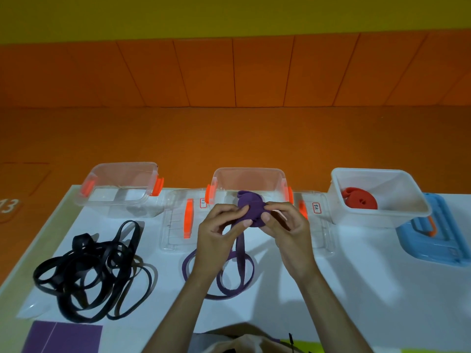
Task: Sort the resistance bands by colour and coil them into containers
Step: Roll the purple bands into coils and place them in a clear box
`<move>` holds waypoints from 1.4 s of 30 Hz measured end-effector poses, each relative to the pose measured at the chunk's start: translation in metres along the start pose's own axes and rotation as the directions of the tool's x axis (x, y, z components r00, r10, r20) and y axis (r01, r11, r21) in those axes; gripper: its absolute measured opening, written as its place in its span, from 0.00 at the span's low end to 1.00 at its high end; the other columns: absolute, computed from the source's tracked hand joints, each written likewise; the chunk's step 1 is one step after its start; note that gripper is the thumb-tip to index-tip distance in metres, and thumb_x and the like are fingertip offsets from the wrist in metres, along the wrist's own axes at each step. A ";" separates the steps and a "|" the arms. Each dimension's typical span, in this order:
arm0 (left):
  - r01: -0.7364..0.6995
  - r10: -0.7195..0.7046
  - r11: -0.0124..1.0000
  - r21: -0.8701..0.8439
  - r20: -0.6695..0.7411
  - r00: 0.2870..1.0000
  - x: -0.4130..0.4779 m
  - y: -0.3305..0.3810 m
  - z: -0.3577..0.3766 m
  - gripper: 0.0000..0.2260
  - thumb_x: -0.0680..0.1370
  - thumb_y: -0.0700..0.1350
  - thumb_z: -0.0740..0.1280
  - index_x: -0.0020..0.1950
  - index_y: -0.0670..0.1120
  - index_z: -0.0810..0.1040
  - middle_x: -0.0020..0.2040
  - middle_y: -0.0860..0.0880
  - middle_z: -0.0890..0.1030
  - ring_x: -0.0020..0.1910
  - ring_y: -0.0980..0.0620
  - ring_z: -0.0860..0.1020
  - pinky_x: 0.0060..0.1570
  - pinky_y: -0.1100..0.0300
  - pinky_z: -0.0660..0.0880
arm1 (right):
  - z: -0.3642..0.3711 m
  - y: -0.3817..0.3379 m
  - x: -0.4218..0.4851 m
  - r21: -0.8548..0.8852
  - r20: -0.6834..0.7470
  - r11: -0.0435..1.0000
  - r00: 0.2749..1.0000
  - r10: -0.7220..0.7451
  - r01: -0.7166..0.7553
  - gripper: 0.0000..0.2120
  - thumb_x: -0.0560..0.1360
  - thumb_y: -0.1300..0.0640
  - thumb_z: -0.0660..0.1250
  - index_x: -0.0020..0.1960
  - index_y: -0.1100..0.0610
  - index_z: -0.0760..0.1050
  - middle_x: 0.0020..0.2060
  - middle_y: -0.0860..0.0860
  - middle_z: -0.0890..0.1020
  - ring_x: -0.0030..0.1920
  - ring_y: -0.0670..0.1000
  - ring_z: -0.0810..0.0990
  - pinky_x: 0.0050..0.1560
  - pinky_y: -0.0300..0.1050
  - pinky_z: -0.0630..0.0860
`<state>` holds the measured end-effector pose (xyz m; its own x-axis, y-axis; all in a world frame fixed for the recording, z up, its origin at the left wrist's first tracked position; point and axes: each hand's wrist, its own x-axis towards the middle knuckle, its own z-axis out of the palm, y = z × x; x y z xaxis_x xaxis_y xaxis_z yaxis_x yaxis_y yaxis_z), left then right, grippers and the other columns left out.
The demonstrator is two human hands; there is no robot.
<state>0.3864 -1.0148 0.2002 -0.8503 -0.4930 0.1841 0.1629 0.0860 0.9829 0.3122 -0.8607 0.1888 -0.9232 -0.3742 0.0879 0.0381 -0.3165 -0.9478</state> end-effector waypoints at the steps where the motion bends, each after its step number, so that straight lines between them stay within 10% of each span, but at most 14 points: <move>1: -0.022 0.022 1.000 0.010 0.005 1.000 0.001 0.000 -0.001 0.15 0.73 0.41 0.79 0.57 0.57 0.88 0.55 0.52 0.85 0.58 0.47 0.84 0.58 0.59 0.82 | -0.001 0.001 0.000 -0.011 0.003 1.000 1.000 0.010 -0.010 0.10 0.76 0.53 0.79 0.55 0.54 0.82 0.57 0.57 0.86 0.61 0.61 0.85 0.61 0.60 0.83; 28: 0.039 -0.040 0.999 -0.010 -0.046 0.998 0.008 -0.003 -0.005 0.11 0.72 0.41 0.80 0.54 0.45 0.89 0.52 0.48 0.89 0.54 0.46 0.87 0.55 0.55 0.84 | -0.004 -0.002 0.018 -0.073 0.011 0.996 0.998 0.057 -0.056 0.18 0.68 0.45 0.84 0.46 0.52 0.79 0.50 0.59 0.87 0.55 0.63 0.86 0.56 0.53 0.82; 42: 0.012 -0.013 1.000 -0.013 -0.055 0.998 0.012 0.000 -0.004 0.13 0.71 0.42 0.81 0.53 0.54 0.89 0.55 0.51 0.88 0.57 0.48 0.86 0.55 0.57 0.84 | -0.003 0.001 0.022 -0.039 -0.027 0.999 0.999 0.036 -0.037 0.16 0.68 0.46 0.84 0.45 0.49 0.79 0.51 0.57 0.87 0.55 0.62 0.86 0.56 0.55 0.83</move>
<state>0.3783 -1.0245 0.2022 -0.8234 -0.5412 0.1706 0.1591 0.0684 0.9849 0.2909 -0.8671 0.1887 -0.9312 -0.3617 0.0451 0.0576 -0.2681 -0.9617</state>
